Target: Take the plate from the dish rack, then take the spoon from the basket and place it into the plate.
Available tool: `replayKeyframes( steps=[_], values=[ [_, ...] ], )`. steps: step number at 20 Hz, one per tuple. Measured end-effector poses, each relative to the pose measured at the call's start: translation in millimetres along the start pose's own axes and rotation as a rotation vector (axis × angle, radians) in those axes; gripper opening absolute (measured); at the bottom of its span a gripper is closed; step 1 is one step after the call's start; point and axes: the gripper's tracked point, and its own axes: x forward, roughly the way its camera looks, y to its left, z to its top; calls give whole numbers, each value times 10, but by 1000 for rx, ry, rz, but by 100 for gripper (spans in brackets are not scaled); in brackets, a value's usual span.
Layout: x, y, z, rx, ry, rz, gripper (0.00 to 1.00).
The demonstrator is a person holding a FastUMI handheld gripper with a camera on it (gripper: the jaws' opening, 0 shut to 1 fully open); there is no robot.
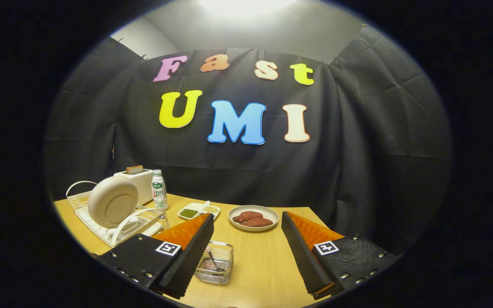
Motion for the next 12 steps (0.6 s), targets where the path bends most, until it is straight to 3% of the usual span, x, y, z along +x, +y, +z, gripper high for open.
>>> replayKeyframes(
  steps=[12],
  values=[
    [-210, 1534, 189, 0, 106, 76, 97]
  ],
)
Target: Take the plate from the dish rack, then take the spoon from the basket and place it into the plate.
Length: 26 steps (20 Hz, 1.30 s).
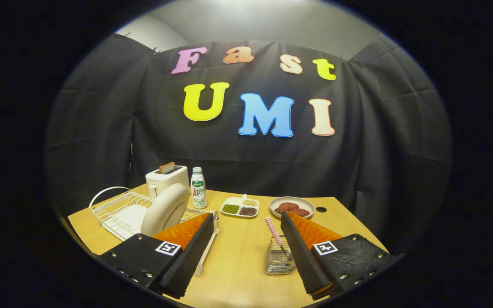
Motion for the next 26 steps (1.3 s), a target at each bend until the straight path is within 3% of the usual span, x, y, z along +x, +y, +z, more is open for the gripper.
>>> replayKeyframes(
  steps=[3, 5, 8, 18, 21, 24, 25, 26],
  values=[
    [67, 366, 102, -3, 14, 0, 97],
    [155, 640, 160, 1, 20, 10, 86],
    [271, 919, 242, 10, 32, -7, 86],
    [788, 1238, -96, -36, 192, -173, 84],
    [863, 1258, -255, -89, 248, -218, 65],
    [912, 1269, -351, -116, 300, -250, 65],
    [923, 1324, -363, -107, 318, -241, 48],
    [957, 1327, -391, -113, 335, -259, 39]
  ],
)
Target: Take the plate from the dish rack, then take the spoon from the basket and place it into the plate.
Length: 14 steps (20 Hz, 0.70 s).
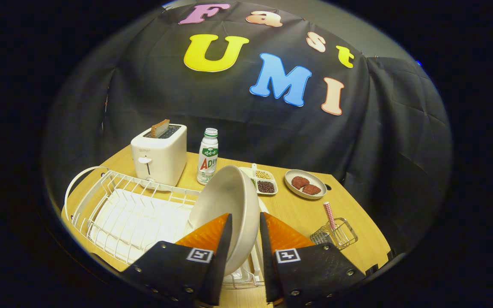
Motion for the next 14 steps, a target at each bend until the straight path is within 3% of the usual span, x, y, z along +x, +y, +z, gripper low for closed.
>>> replayKeyframes(
  steps=[10, 14],
  values=[
    [64, -11, 109, 110, 69, -56, 10],
    [3, 12, 254, 61, 53, -88, 10]
  ],
)
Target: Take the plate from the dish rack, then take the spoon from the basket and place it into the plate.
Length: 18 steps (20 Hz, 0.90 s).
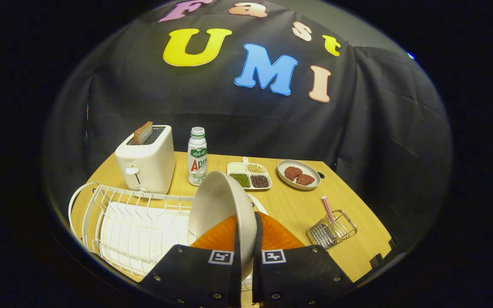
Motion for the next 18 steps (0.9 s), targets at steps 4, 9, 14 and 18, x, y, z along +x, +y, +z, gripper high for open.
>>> replayKeyframes(
  steps=[4, 9, 14, 18],
  values=[
    [-51, 1, 127, -68, -9, -39, 10],
    [-77, -96, 340, -110, -26, -80, 10],
    [-123, -290, 512, -103, -51, -119, 10],
    [-188, -399, 574, -80, -62, -128, 10]
  ],
)
